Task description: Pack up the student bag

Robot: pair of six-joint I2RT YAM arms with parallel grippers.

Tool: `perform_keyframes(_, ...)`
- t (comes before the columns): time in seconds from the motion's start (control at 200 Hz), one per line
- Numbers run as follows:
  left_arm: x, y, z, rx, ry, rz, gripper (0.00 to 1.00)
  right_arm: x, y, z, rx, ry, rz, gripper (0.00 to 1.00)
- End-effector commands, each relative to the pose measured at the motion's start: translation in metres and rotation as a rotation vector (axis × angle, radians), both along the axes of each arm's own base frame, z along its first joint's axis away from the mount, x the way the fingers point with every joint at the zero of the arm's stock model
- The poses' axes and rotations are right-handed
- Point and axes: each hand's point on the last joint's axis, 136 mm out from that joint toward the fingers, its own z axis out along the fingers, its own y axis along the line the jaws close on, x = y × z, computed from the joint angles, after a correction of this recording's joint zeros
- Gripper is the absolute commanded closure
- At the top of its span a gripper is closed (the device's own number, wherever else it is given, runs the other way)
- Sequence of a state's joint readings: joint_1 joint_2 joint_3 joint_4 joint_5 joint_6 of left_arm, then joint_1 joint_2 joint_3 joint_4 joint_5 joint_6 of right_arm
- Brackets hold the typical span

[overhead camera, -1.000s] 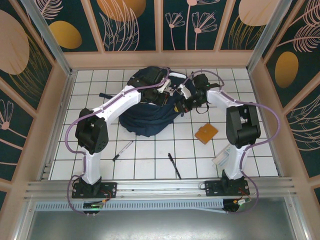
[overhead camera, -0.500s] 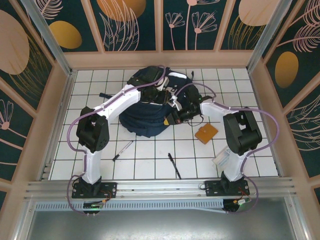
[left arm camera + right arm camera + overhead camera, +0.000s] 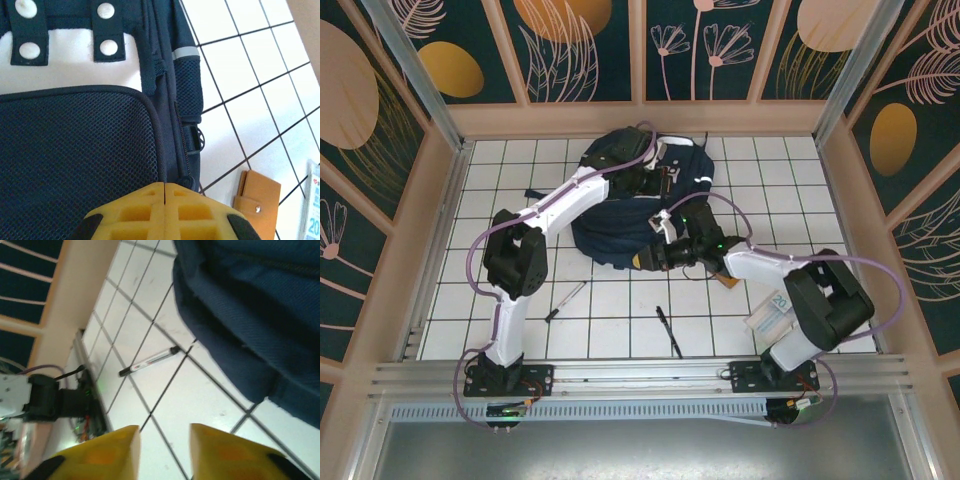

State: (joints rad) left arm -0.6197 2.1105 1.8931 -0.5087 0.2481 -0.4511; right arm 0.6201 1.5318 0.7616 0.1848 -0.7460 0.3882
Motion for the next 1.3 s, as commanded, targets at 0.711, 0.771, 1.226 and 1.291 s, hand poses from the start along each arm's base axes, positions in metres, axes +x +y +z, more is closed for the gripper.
perform_keyframes(0.711,-0.081,0.034,-0.007,-0.150,0.101,0.025,0.70,0.135,-0.097,-0.009,-0.351,0.062,-0.571,0.40)
perform_keyframes(0.771,-0.095,0.027,-0.013,-0.158,0.121,0.015,0.66,0.138,-0.089,-0.014,-0.360,0.083,-0.578,0.40)
perform_keyframes(1.226,-0.101,0.013,-0.043,-0.134,0.140,0.057,0.55,0.144,-0.045,-0.036,-0.360,0.149,-0.548,0.96)
perform_keyframes(1.291,-0.097,0.017,-0.050,-0.098,0.134,0.078,0.55,0.144,-0.041,-0.028,-0.337,0.145,-0.537,1.00)
